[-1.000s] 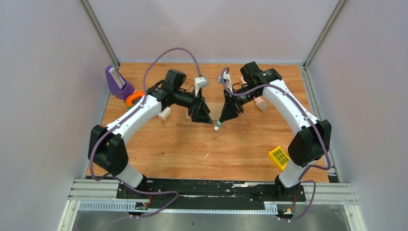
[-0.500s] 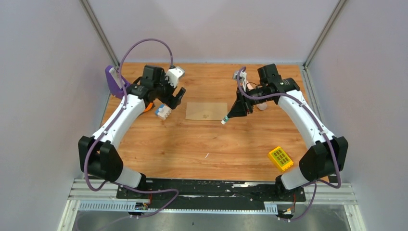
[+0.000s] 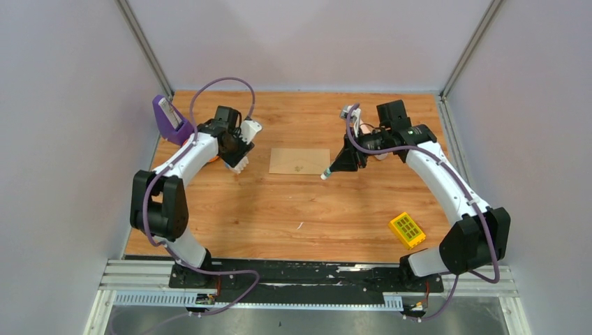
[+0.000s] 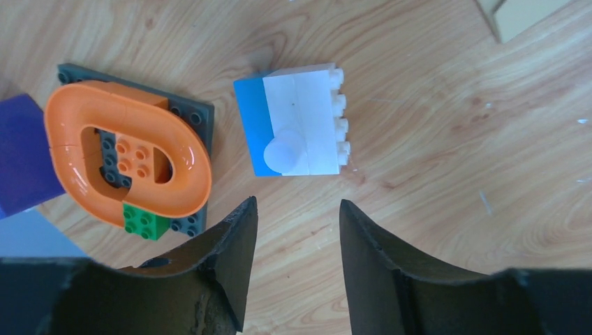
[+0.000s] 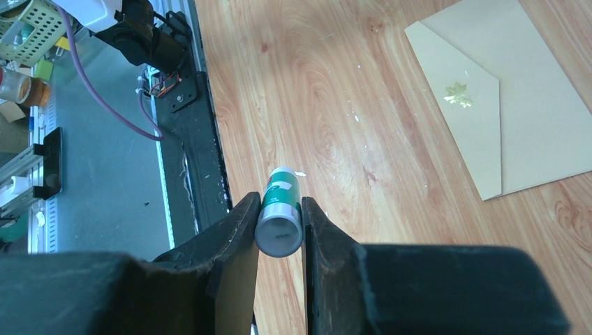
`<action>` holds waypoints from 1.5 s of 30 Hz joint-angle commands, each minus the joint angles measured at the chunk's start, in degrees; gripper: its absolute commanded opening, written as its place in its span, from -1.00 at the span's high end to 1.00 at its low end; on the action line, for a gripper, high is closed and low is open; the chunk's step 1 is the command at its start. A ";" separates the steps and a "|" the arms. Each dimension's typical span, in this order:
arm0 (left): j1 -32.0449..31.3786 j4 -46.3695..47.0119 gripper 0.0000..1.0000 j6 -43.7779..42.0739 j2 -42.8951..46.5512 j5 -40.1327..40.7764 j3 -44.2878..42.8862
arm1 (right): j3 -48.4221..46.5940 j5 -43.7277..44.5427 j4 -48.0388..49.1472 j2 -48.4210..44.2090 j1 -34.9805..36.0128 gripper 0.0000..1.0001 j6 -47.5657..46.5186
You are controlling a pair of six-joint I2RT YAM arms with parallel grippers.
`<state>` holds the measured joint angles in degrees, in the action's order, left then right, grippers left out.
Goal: Place the letter into the envelope and seal it
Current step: Screw the solid glue.
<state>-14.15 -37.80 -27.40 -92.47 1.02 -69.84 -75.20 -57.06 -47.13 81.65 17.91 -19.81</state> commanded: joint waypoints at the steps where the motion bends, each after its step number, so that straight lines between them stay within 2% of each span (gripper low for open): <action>1: 3.56 -1.91 -0.07 -1.14 -4.27 -3.66 -4.91 | 0.56 -0.72 3.11 -1.80 -0.21 1.00 0.39; 11: 4.75 -2.32 -0.08 0.36 -11.19 -8.10 -10.09 | 1.02 -1.39 3.26 -1.42 -0.19 1.00 0.17; 15: 4.83 -3.59 -0.01 0.48 -12.32 -10.30 -11.07 | 1.02 -1.39 3.28 -1.46 -0.17 1.00 0.04; 28: 4.90 -3.33 0.02 0.24 -14.22 -7.33 -10.57 | 1.02 -2.09 3.34 -1.23 -0.19 1.00 0.08; 37: 4.92 -4.30 0.37 0.23 -14.40 -6.65 -10.84 | 0.84 -2.36 3.28 -1.05 -0.18 1.00 0.24; 40: 4.95 -4.65 0.35 0.20 -14.41 -6.55 -11.00 | 0.89 -2.45 3.31 -0.82 -0.24 1.00 0.22; 43: 4.92 -4.98 0.24 0.08 -14.35 -6.47 -11.17 | 0.76 -2.62 3.30 -0.79 -0.18 1.00 0.30; 45: 4.92 -5.44 0.35 -0.06 -14.41 -6.43 -11.30 | 0.69 -2.62 3.29 -0.74 -0.20 1.00 0.42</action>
<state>-9.54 -41.98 -27.33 -106.83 -5.48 -79.35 -73.89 -57.56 -45.54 81.60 17.91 -19.53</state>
